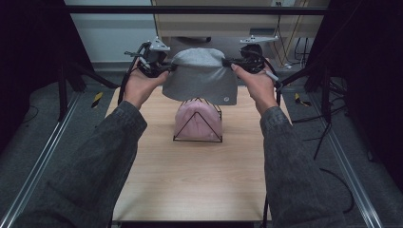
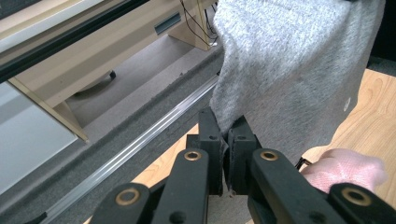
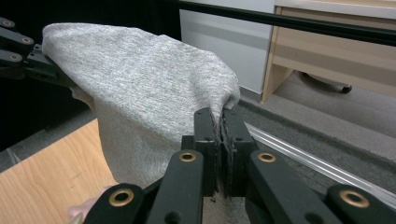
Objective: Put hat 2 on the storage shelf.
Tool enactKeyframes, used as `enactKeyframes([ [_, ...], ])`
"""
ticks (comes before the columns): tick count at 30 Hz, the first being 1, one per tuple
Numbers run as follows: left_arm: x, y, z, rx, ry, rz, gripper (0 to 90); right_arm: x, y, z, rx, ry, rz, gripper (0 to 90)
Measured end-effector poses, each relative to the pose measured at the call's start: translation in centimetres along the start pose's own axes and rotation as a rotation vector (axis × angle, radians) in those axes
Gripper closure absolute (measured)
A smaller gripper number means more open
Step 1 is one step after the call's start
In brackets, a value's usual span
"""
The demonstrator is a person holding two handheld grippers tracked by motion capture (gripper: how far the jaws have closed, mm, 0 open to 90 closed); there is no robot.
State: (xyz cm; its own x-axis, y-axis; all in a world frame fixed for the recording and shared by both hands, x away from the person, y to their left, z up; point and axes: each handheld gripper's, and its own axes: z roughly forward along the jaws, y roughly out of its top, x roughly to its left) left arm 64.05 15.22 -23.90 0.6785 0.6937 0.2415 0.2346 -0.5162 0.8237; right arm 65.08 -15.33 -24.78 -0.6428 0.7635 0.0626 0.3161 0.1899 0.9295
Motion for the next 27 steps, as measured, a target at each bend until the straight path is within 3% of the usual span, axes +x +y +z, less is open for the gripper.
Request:
enactKeyframes([
  [27,-0.8,-3.4,1.9,0.019,-0.001,-0.028,86.9,0.5,-4.0,1.9,0.054,0.004,-0.019,86.5],
])
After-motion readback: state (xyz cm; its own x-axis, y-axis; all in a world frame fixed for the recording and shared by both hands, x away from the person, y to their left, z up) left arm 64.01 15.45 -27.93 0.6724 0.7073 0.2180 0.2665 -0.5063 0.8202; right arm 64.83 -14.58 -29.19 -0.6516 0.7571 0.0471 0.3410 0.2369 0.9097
